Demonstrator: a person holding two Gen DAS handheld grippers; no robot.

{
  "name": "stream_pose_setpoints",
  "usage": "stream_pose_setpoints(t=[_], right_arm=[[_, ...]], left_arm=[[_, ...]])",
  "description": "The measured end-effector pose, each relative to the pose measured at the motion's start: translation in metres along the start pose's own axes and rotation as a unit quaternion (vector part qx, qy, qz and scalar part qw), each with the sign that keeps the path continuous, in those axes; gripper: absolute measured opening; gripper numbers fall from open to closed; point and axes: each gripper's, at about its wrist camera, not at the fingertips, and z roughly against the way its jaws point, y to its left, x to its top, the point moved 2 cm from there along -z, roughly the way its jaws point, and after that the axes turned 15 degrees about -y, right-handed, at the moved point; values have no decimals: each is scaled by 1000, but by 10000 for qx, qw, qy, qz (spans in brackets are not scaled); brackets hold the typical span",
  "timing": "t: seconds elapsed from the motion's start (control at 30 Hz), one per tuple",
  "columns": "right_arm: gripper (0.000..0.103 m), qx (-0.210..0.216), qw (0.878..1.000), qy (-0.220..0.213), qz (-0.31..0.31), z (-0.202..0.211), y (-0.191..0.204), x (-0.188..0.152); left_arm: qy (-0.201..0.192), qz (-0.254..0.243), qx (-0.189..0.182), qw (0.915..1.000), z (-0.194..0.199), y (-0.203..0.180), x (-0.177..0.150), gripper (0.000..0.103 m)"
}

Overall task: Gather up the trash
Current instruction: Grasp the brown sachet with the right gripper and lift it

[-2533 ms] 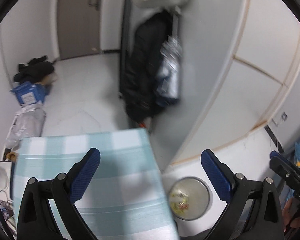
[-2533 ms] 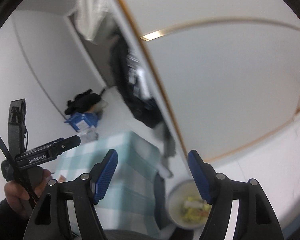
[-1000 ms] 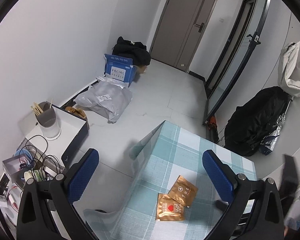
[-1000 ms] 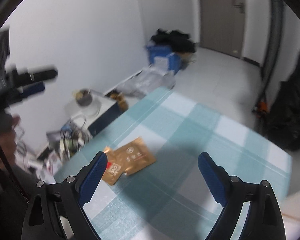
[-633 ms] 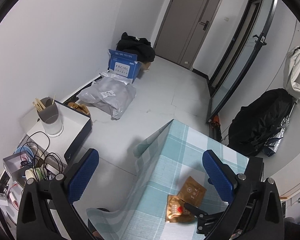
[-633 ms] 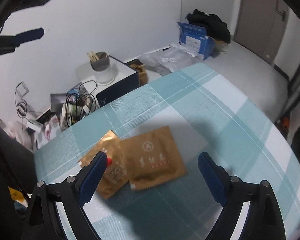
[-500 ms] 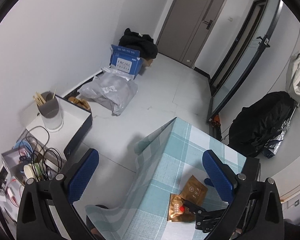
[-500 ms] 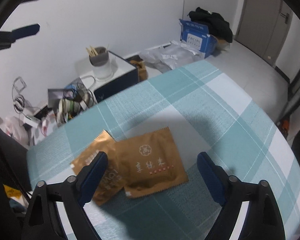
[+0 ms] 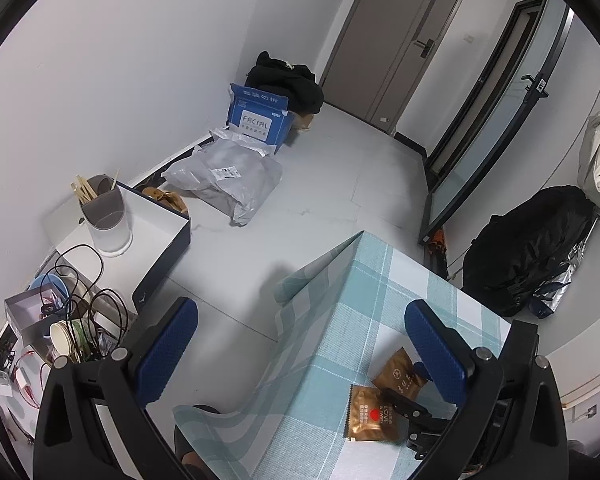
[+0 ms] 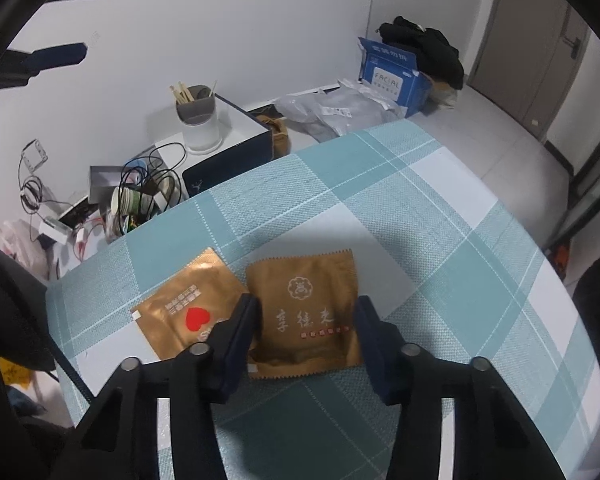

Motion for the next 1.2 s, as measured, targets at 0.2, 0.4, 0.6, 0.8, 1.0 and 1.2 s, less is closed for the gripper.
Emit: stream_pose_setpoints(t=[0.2,0.4,0.6,0.8,1.0,1.2], right_arm=[[3,-82,9998,13,-196,4,-1,0],[2,22,9980,66,-632,8,-9,-1],[64,-59,9971,-42,-764,13,-12,0],[65,-242,9992,203,-260,-2,-2,2],[60,-267,9976,385,-502,-10,-8,5],[40,-173,9986,357,-345,-6,1,5]], left_arm=[[-14,82,25,10000,2,5,1,102],[-32,193,-12,9998,5,9,2,102],[-61,258,-59,9996,8,11,3,102],[-71,301,-67,9995,8,14,4,102],[-27,358,-74,9993,7,16,3,102],[-8,354,-67,9994,7,14,3,102]])
